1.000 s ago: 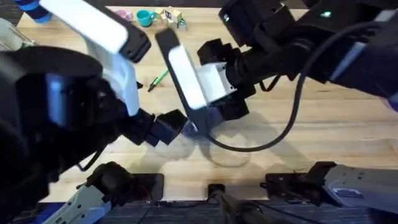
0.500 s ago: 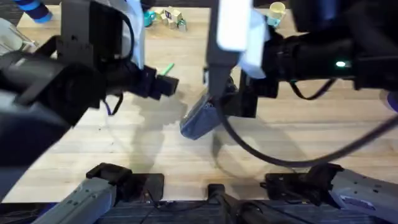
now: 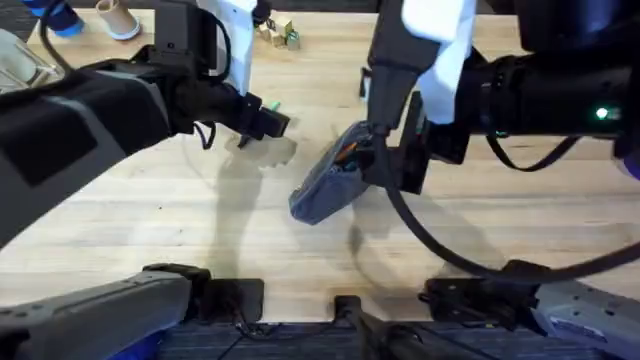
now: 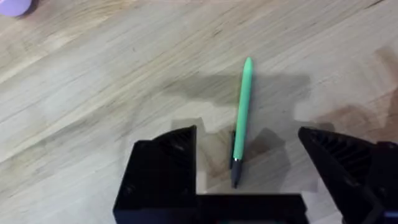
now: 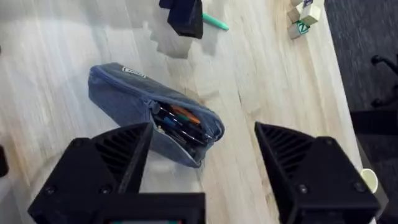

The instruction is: Unzip the bag, pick up the pens from the table one at a time and place them inside, then zip the bag closed.

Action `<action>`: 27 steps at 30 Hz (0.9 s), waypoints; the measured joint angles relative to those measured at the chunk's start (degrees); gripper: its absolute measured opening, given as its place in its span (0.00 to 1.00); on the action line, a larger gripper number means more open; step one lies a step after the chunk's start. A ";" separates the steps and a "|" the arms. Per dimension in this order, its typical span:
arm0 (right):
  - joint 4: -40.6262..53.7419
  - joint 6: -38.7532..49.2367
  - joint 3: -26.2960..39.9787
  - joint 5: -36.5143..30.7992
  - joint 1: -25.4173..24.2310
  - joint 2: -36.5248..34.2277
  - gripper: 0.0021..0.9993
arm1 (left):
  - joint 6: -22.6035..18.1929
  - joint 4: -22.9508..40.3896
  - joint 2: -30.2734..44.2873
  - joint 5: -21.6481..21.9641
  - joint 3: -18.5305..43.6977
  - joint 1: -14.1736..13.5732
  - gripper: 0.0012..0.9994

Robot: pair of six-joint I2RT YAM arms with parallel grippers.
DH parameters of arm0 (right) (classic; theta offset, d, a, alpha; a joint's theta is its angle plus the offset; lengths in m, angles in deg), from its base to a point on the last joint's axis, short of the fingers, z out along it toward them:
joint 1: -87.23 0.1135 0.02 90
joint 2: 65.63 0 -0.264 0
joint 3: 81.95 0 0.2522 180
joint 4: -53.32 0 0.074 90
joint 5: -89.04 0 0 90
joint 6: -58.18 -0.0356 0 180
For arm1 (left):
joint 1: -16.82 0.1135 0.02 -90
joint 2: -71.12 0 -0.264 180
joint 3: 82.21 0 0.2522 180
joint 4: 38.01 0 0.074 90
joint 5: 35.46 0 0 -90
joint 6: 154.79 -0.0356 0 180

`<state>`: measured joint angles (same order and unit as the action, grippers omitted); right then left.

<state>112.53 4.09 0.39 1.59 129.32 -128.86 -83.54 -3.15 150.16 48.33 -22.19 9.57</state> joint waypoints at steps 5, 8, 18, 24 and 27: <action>0.76 -0.16 0.00 0.00 0.00 0.00 1.00 | -0.80 -1.89 1.31 -0.14 0.09 0.00 0.99; 1.78 -0.16 0.00 0.00 0.00 0.01 1.00 | -0.97 1.56 1.89 -0.21 1.60 0.00 0.99; 2.21 -0.16 0.00 -0.39 0.00 -0.02 1.00 | -1.02 16.76 14.57 -0.21 20.55 0.00 0.99; 4.30 -0.18 0.00 -0.42 0.00 -0.02 1.00 | -1.02 18.79 20.42 -0.21 22.91 0.00 0.99; 4.61 -0.18 0.00 -0.42 0.00 -0.02 1.00 | -1.02 19.35 22.33 -0.23 22.91 0.00 0.99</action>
<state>117.14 3.91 0.39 1.17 129.32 -128.88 -84.56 16.20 172.49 48.10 0.71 9.57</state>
